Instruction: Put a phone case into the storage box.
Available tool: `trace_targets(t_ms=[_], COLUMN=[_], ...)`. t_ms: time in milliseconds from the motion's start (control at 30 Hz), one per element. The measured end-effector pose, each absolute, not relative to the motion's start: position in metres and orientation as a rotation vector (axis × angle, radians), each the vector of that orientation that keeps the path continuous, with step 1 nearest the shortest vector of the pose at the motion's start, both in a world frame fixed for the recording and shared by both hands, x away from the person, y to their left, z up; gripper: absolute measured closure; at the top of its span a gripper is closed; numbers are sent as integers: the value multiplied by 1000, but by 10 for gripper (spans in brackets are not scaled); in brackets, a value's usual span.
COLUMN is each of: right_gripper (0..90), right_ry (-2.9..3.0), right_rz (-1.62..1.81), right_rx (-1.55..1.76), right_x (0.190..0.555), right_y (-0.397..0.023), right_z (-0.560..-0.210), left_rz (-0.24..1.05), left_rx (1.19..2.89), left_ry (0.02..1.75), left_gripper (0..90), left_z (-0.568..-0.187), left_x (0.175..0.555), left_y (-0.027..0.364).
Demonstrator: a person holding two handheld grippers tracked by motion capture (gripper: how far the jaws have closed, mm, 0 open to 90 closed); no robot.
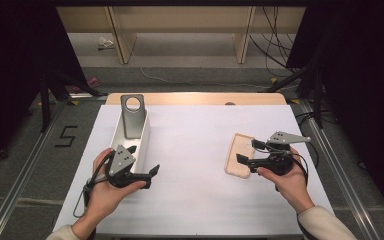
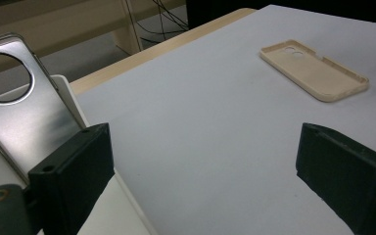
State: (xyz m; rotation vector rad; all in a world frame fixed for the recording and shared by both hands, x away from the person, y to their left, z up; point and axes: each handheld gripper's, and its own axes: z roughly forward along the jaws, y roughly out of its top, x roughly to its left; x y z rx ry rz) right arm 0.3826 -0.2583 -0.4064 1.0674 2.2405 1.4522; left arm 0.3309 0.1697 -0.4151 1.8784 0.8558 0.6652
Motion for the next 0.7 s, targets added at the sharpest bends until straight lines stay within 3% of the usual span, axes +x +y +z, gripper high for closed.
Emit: trace_targets(t_ms=[700], right_gripper=[163], right_ry=[2257], right_rz=[1430], right_rx=[1054], right_x=[384], right_y=[-257], right_z=[-409], left_rz=[659], left_rx=[1894], left_ry=[842], left_gripper=[83], left_z=[-421], left_x=[324], left_y=[169])
